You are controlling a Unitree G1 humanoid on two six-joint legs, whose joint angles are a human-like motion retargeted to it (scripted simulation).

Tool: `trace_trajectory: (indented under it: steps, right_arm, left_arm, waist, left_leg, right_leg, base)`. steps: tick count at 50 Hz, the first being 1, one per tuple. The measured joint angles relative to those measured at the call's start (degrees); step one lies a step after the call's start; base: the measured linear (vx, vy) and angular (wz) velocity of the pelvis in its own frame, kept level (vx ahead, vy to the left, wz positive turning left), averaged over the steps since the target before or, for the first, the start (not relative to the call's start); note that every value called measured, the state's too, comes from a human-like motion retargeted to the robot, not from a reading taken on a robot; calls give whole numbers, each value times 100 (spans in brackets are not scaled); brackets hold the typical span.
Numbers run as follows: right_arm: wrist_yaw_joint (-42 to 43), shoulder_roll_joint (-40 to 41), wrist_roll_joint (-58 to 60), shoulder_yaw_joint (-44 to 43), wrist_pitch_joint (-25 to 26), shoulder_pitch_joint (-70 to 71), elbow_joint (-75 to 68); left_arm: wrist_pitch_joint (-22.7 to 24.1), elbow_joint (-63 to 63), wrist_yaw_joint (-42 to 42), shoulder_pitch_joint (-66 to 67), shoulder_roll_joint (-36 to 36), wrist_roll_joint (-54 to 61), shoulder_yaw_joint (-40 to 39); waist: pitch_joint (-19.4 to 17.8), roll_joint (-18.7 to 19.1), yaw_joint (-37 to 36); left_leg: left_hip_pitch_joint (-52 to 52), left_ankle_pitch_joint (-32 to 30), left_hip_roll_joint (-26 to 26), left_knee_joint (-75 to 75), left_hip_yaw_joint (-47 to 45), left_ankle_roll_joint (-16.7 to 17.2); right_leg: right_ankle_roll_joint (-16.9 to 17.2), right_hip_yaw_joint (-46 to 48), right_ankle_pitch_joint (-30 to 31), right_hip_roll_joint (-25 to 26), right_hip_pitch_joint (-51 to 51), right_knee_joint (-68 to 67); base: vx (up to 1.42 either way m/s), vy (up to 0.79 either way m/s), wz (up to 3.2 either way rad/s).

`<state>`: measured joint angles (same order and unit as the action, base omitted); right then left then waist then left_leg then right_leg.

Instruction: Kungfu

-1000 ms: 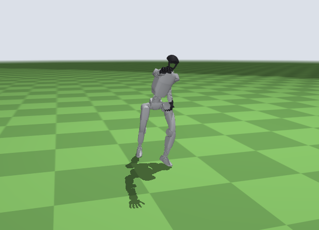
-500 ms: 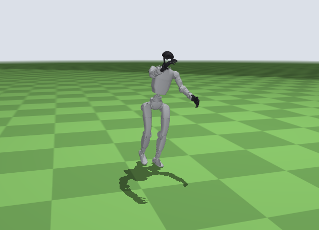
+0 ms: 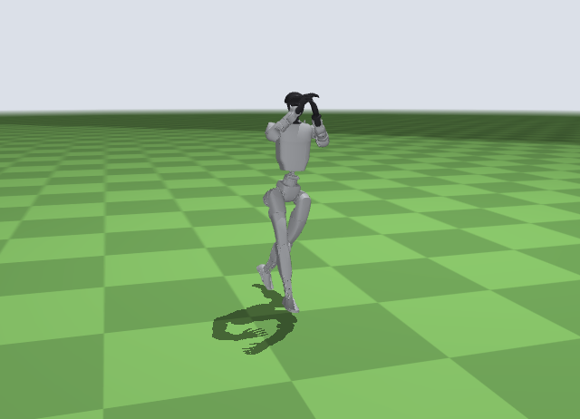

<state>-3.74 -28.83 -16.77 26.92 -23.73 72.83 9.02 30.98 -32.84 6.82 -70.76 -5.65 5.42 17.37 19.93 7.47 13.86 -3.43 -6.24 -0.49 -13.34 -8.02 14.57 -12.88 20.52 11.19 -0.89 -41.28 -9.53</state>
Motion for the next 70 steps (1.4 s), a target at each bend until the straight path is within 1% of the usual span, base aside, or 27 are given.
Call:
trace_trajectory:
  steps: [2, 3, 5, 7, 11, 13, 15, 18, 20, 22, 24, 26, 28, 30, 32, 35, 38, 40, 42, 45, 48, 52, 55, 59, 62, 66, 70]
  right_arm:
    - [-114, 34, 401, -310, -50, -966, -160]
    - [-130, 157, 565, -459, -76, -1510, -340]
    - [28, 644, 774, -426, -19, -2230, -1059]
    - [-92, 1164, 847, -427, 105, -2960, -2175]
    - [-781, 1984, 1548, -1165, 793, -4603, -5034]
    - [-952, 2109, 2360, -1717, 1325, -5269, -6369]
    - [-867, 2056, 3510, -2258, 2191, -5745, -7600]
    - [-1247, 1591, 5365, -2604, 3599, -6583, -8770]
    - [-2035, 1248, 6382, -2663, 3997, -7462, -8917]
    - [-2882, 863, 6615, -2553, 3607, -8584, -8503]
    - [-3241, 626, 6185, -2405, 3023, -9681, -8128]
    - [-3386, 589, 5670, -2388, 2598, -10577, -7834]
    - [-3461, 753, 5264, -2409, 2430, -11022, -7668]
    - [-3689, 981, 4911, -2401, 2354, -11226, -7454]
    - [-4087, 1201, 4704, -2350, 2318, -11297, -7171]
    - [-4692, 1334, 4267, -2129, 2066, -11282, -6533]
    - [-5015, 1206, 3955, -1874, 1731, -11314, -5748]
    - [-5251, 1086, 3869, -1776, 1483, -11345, -5297]
    - [-5224, 1163, 3864, -1783, 1380, -11342, -5124]
    - [-5105, 1072, 3571, -1784, 1472, -11219, -5036]
    - [-5205, 1160, 3532, -1797, 1446, -10999, -5131]
    - [-4779, 1212, 4054, -1776, 1764, -11092, -5469]
    - [-4045, 1277, 3915, -1849, 1984, -11139, -5953]
    - [-3306, 1305, 3613, -2226, 1992, -10920, -6406]
    - [-2876, 1283, 3016, -2668, 1995, -10535, -6251]
    - [-2750, 1200, 1445, -2948, 1829, -9627, -5613]
    - [-2783, 1296, -169, -2635, 1672, -8182, -5090]
  left_arm:
    - [-81, -539, -832, 803, 193, 65, -149]
    - [-180, -912, -1206, 1207, 216, -70, -127]
    - [-483, -1901, -1904, 1816, 33, -747, -264]
    - [-920, -3068, -2481, 2340, -268, -1875, -674]
    - [-2016, -5364, -2621, 3890, -939, -4133, -1093]
    - [-2925, -6312, -2240, 4854, -1123, -5047, -1701]
    - [-3641, -6456, -2199, 6149, -1236, -5239, -2217]
    - [-3772, -6456, -2823, 7976, -1251, -4641, -2190]
    - [-3578, -6456, -3047, 9071, -1117, -4569, -2168]
    - [-3357, -6203, -3152, 10139, -997, -4942, -2334]
    - [-3248, -5957, -3245, 11166, -920, -5490, -2608]
    - [-3268, -5944, -3438, 11830, -872, -5879, -2804]
    - [-3448, -6011, -3808, 12071, -795, -6045, -2912]
    - [-3593, -5789, -4282, 12173, -696, -6140, -2961]
    - [-3502, -5322, -4829, 12106, -658, -6230, -2899]
    - [-2802, -4021, -5971, 12030, -839, -6099, -2513]
    - [-1776, -2607, -6954, 12090, -1040, -5292, -2054]
    - [-1154, -2287, -7309, 11996, -1004, -4746, -1968]
    - [-1111, -2225, -7405, 11934, -958, -4662, -1867]
    - [-1260, -2412, -8193, 11431, -1187, -4712, -1876]
    - [-1548, -2442, -7962, 10678, -1731, -6175, -2316]
    - [-2728, -2398, -6878, 9488, -2497, -8579, -3037]
    - [-3012, -1933, -6505, 8359, -2825, -8693, -3499]
    - [-3194, -1045, -6110, 6460, -2736, -6163, -3348]
    - [-2994, -142, -5394, 5326, -2252, -3916, -2843]
    - [-2530, 1053, -4468, 4480, -1539, -1703, -2324]
    - [-2151, 1897, -4258, 4228, -1058, 230, -1700]
  waist:
    - [601, -367, 28]
    - [603, -566, 80]
    - [37, -718, -4]
    - [-207, -1138, 12]
    - [-11, -1208, -540]
    - [-94, -1054, -891]
    - [-349, -917, -1228]
    - [-651, -1093, -1643]
    - [-917, -1256, -1906]
    - [-721, -1418, -1748]
    - [-349, -1526, -1631]
    - [-111, -1674, -1647]
    - [-249, -1732, -1564]
    - [-491, -1967, -1513]
    - [-595, -2154, -1546]
    - [-737, -2069, -1499]
    - [-497, -1903, -1134]
    - [-132, -1791, -714]
    - [186, -1718, -382]
    - [984, -1289, 361]
    - [986, -1208, 587]
    - [980, -1412, 427]
    - [870, -1591, 121]
    - [646, -1772, -387]
    - [461, -1749, -662]
    - [304, -1555, -856]
    - [41, -1239, -1057]
  left_leg:
    - [640, -1409, -672, -851, -891, 43]
    - [929, -1935, -639, -1673, -1308, 43]
    - [1637, -2376, 197, -4254, -2059, 43]
    - [2425, -2230, -67, -5148, -2000, 43]
    - [4662, -1158, 332, -6521, -1708, 43]
    - [5578, -856, 889, -6356, -1380, 14]
    - [6269, -869, 1603, -5498, -1382, -403]
    - [6712, -1740, 1709, -2481, -1034, -542]
    - [6670, -2376, 1654, -523, -532, -701]
    - [6882, -1849, 1250, 1094, -578, -1483]
    - [7450, -808, 1136, 1218, -778, -1673]
    - [7881, -942, 1306, 229, -866, -1817]
    - [8086, -1022, 1424, -1357, -778, -1878]
    - [7965, -997, 1317, -2929, -916, -1581]
    - [7658, -883, 1756, -4474, -1518, -1437]
    - [7022, -525, 2410, -6935, -1801, -1256]
    - [6408, -579, 1612, -8693, -1541, -278]
    - [5979, -587, 1027, -9577, -1775, 43]
    - [5371, -572, 767, -10150, -2129, 43]
    - [5248, -762, 588, -10535, -2323, 43]
    - [5300, -612, 508, -10275, -2350, 43]
    - [5921, -108, 420, -9299, -1782, 18]
    - [6378, 139, 715, -8367, -1413, -289]
    - [6954, 101, 1049, -6841, -1185, -795]
    - [7278, 47, 1344, -5686, -1142, -1193]
    - [7558, -277, 1331, -4177, -635, -1196]
    - [7322, -580, 1446, -2779, 137, -982]
  right_leg:
    - [570, -1592, -249, -588, -664, -543]
    - [805, -2058, -392, -758, -710, -768]
    - [834, -1749, -795, -758, -160, -1132]
    - [712, -1325, -903, -1146, 560, -870]
    - [529, -1617, -909, -463, 1072, -411]
    - [285, -1594, -924, 115, 1495, -150]
    - [142, -1795, -924, 541, 1850, -9]
    - [66, -2326, -1051, 642, 2219, -50]
    - [72, -2664, -1215, 620, 2545, -133]
    - [115, -2402, -1274, 389, 2466, -14]
    - [169, -2077, -1342, 270, 2319, 47]
    - [226, -2126, -1444, 234, 2164, -69]
    - [232, -2123, -1434, 231, 2254, -36]
    - [278, -2049, -1434, 31, 2379, 12]
    - [278, -2107, -1496, -14, 2384, 5]
    - [128, -2097, -1671, 254, 2452, 14]
    - [137, -2199, -1800, 249, 2313, 78]
    - [205, -2239, -1909, 122, 2086, 80]
    - [250, -2288, -2002, 19, 1979, 203]
    - [290, -2105, -2241, -120, 1230, 27]
    - [380, -1968, -2391, -125, 1039, -50]
    - [492, -1809, -2466, 73, 1180, 23]
    - [513, -1793, -2507, 291, 1391, 66]
    - [626, -1982, -2525, 468, 1635, 50]
    - [705, -2321, -2527, 573, 1796, -12]
    - [925, -3123, -2419, 552, 1945, -126]
    - [1191, -4339, -2215, 513, 1980, -363]
  base:
    - [99, 3, 100]
    - [71, -1, 48]
    - [49, -22, -64]
    - [46, -51, -66]
    - [74, -49, -152]
    - [67, -43, -208]
    - [60, -18, -220]
    - [50, 4, -164]
    - [57, 3, -85]
    - [46, -4, 77]
    - [58, -12, 81]
    - [57, -16, 14]
    - [17, -19, 3]
    - [1, -22, -16]
    - [5, -26, -15]
    - [20, -26, 10]
    - [20, 3, 60]
    - [30, 17, 132]
    - [25, 13, 128]
    - [22, -9, 165]
    - [13, -23, 71]
    - [20, -28, -24]
    - [30, -20, -64]
    - [19, -4, -113]
    - [19, 11, -173]
    - [24, 32, -244]
    - [23, 63, -325]
